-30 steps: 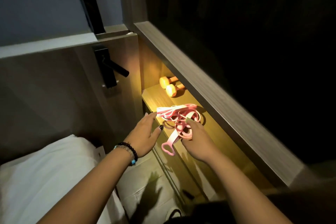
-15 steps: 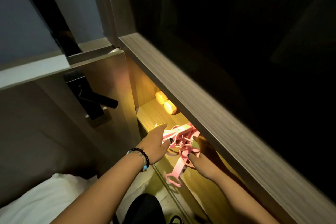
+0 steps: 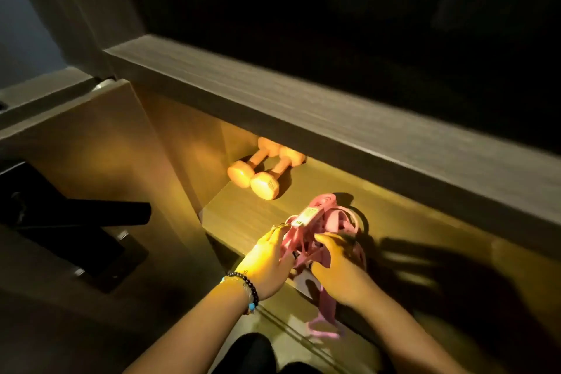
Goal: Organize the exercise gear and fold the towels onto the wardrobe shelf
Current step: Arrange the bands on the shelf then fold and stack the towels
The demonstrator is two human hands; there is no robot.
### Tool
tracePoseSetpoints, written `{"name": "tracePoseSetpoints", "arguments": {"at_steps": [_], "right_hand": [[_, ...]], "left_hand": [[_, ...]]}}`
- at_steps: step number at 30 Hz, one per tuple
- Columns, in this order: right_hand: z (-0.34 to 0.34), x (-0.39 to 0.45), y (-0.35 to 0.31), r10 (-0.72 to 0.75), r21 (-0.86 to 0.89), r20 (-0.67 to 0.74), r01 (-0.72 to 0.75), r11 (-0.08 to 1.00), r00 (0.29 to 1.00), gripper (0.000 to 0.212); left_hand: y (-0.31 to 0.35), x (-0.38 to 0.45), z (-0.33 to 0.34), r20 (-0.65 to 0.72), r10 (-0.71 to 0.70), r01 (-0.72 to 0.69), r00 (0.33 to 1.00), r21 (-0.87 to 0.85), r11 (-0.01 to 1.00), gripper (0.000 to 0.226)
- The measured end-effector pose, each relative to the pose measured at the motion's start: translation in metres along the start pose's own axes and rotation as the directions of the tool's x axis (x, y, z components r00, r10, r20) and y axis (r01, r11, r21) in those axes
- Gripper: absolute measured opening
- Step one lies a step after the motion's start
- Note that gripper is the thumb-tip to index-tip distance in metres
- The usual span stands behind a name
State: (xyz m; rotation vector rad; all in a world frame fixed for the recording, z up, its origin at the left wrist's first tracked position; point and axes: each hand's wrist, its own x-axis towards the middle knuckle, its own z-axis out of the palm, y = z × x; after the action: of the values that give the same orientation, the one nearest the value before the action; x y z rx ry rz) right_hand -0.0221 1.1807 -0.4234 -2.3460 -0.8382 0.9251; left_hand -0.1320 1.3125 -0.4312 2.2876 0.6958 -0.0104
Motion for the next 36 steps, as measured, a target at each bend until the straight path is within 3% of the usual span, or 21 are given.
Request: {"name": "tracePoseSetpoints", "arguments": {"at_steps": [6, 11, 19, 23, 31, 36], "right_hand": [[0.057, -0.027, 0.021, -0.211, -0.128, -0.258, 0.183, 0.975, 0.943, 0.060], [0.098, -0.076, 0.029, -0.251, -0.196, -0.359, 0.190, 0.962, 0.899, 0.057], [0.108, -0.117, 0.020, -0.284, -0.329, -0.414, 0.148, 0.933, 0.865, 0.060], [0.101, -0.105, 0.025, -0.233, -0.302, -0.445, 0.100, 0.948, 0.864, 0.058], [0.090, -0.040, 0.043, -0.133, -0.227, -0.492, 0.021, 0.974, 0.860, 0.066], [0.089, 0.021, 0.052, -0.144, -0.309, -0.533, -0.034, 0.950, 0.834, 0.071]], "left_hand": [[-0.045, -0.023, 0.045, -0.047, 0.279, -0.279, 0.959, 0.009, 0.960, 0.054], [-0.070, -0.059, 0.048, -0.052, 0.448, -0.443, 0.892, 0.087, 0.892, 0.056], [-0.088, -0.098, 0.057, -0.179, 0.474, -0.492, 0.862, -0.079, 0.867, 0.059], [-0.094, -0.090, 0.069, -0.225, 0.458, -0.489, 0.860, -0.103, 0.866, 0.065], [-0.081, -0.020, 0.058, -0.271, 0.443, -0.437, 0.854, 0.087, 0.895, 0.071], [-0.085, 0.043, 0.060, -0.151, 0.433, -0.415, 0.889, 0.138, 0.900, 0.062]]}}
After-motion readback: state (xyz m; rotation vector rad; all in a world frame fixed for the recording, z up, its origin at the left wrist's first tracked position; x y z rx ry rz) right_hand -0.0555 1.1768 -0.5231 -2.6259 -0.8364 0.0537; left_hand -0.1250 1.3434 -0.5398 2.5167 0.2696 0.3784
